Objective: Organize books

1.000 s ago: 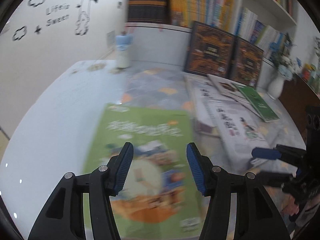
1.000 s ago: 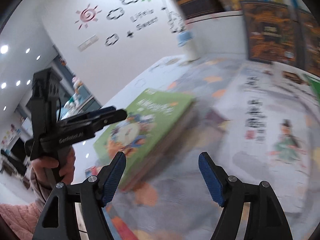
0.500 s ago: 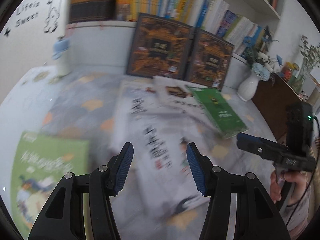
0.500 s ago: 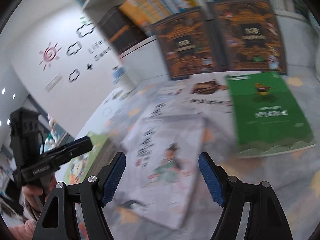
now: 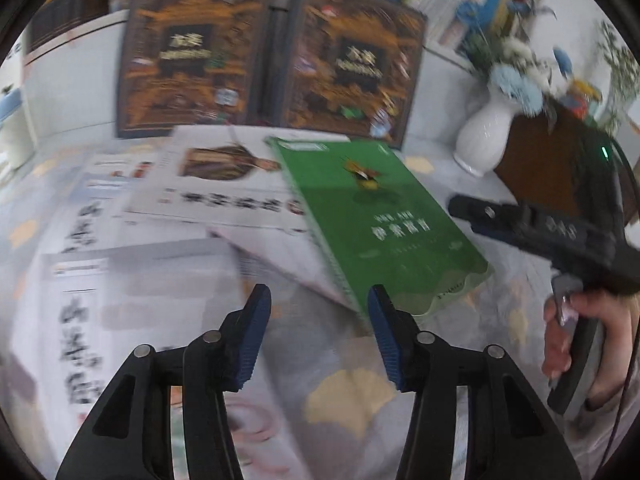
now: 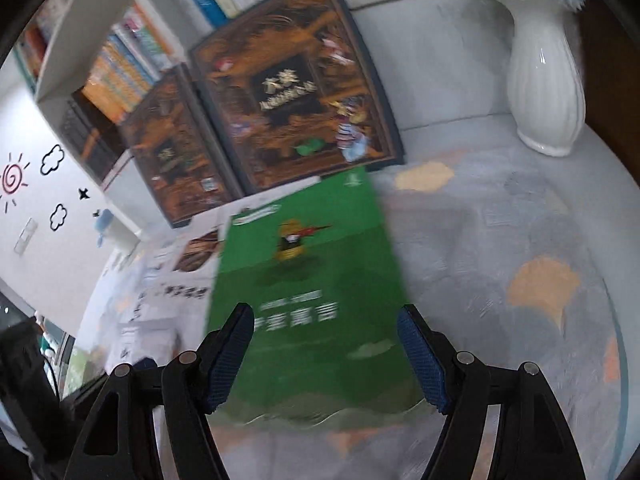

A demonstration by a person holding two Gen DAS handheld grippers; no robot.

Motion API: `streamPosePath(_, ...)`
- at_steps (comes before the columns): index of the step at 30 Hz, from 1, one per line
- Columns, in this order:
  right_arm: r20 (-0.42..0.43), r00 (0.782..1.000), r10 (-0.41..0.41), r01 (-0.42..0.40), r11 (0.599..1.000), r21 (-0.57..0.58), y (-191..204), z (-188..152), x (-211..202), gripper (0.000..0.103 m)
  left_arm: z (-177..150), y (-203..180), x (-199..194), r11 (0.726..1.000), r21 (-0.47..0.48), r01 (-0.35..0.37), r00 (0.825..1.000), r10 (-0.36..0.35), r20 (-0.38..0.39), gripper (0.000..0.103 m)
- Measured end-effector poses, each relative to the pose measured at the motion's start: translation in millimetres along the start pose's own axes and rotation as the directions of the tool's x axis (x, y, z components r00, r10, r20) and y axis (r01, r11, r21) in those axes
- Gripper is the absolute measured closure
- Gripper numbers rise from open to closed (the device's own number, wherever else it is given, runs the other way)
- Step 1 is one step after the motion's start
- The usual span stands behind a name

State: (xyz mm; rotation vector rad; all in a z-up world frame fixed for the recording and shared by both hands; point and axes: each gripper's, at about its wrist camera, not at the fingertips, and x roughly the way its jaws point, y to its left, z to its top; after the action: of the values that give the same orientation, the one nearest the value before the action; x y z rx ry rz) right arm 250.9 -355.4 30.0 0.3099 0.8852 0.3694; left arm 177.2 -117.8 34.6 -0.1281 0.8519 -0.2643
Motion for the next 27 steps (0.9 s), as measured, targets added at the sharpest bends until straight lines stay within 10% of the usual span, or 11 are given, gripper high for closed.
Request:
streamPosePath(15, -0.099, 0.990, 0.098, -0.094, 0.995, 0.044, -5, -18, 3, 0.027, -5, -9, 12, 0.998, 0.062, 0.029, 0.996, -0.024, -0.086, 0.069)
streamPosePath(27, -0.172, 0.966, 0.194, -0.183, 0.980, 0.078, 31, -93, -43, 0.027, -59, -2, -62, 0.983, 0.110, 0.150, 0.970, -0.125, -0.207, 0.069)
